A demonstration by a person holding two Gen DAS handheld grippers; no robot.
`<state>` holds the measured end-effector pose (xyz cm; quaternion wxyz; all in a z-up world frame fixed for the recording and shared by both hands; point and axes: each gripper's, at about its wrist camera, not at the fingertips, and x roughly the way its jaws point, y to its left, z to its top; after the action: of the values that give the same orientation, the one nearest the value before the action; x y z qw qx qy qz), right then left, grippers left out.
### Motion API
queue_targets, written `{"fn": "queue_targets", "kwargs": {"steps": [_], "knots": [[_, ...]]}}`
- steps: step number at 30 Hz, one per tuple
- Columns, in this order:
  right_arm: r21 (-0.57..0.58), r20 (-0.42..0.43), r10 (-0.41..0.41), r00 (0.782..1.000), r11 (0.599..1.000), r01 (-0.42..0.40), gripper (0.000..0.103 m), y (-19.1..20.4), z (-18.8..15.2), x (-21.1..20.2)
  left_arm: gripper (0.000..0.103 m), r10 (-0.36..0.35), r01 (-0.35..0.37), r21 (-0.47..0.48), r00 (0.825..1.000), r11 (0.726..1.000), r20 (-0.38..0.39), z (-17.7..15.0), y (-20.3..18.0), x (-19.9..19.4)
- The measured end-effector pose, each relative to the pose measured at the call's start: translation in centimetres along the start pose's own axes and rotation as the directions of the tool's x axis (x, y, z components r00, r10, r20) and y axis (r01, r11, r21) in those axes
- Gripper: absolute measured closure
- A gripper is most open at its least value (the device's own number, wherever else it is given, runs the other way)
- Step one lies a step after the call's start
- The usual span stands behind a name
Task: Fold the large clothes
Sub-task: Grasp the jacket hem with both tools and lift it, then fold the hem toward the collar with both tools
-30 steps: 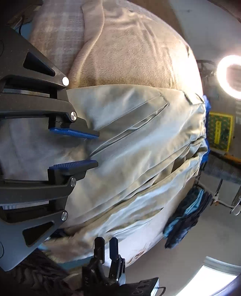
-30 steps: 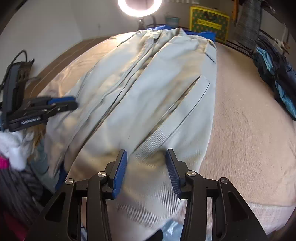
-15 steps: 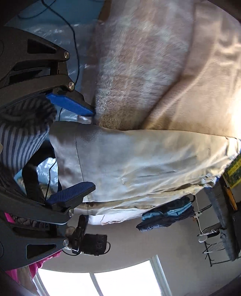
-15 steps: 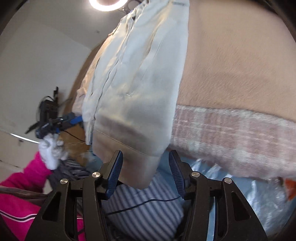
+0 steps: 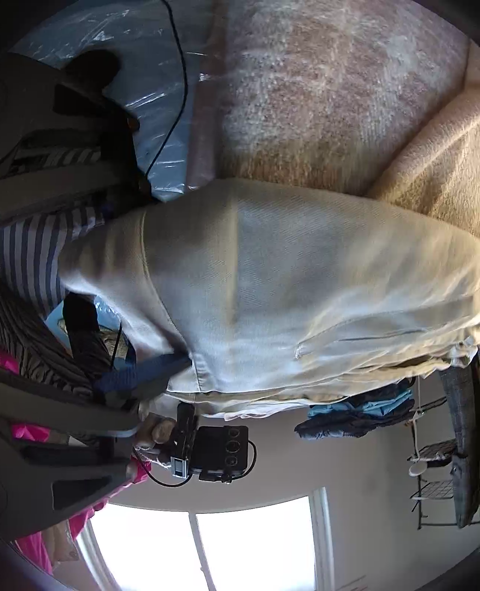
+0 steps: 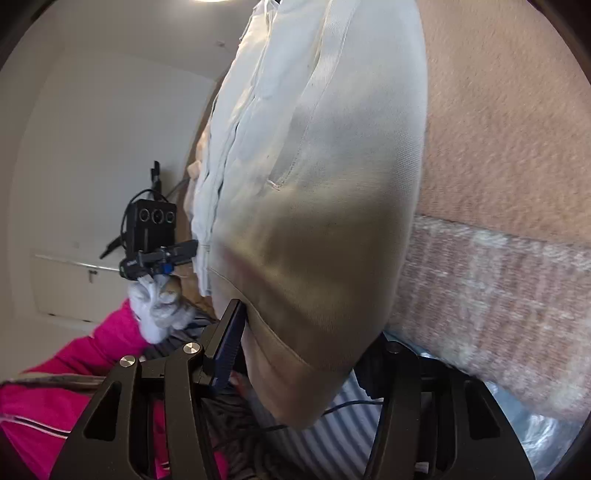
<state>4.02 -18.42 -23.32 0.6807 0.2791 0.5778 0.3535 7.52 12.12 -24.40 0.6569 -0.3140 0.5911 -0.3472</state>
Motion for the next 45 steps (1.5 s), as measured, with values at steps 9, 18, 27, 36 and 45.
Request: {"fn": "queue_targets", "kwargs": {"steps": [9, 18, 27, 36, 45], "knots": [[0.005, 0.022, 0.112, 0.993, 0.994, -0.112, 0.082, 1.4, 0.5, -1.6, 0.082, -0.051, 0.052, -0.048, 0.999, 0.998, 0.013, -0.2, -2.4, -2.0], [0.041, 0.205, 0.241, 0.949, 0.966, -0.255, 0.084, 3.9, 0.7, -4.7, 0.084, -0.146, 0.152, -0.055, 0.983, 0.987, 0.107, 1.6, -5.8, -6.5], [0.037, 0.321, 0.164, 0.933, 0.982, -0.185, 0.084, 5.4, 6.0, -7.5, 0.084, -0.114, 0.115, 0.007, 0.973, 0.993, 0.202, 8.5, -9.1, -7.0], [0.106, 0.374, 0.057, 0.926, 0.989, -0.104, 0.084, 2.9, 12.9, -6.9, 0.085, -0.060, 0.069, -0.025, 0.968, 0.997, 0.244, 14.8, -8.1, -3.8], [0.221, 0.398, 0.025, 0.917, 0.968, -0.122, 0.084, -2.0, 17.1, -5.1, 0.085, -0.014, 0.034, -0.074, 0.964, 0.997, 0.266, 17.8, -5.5, -1.1]]}}
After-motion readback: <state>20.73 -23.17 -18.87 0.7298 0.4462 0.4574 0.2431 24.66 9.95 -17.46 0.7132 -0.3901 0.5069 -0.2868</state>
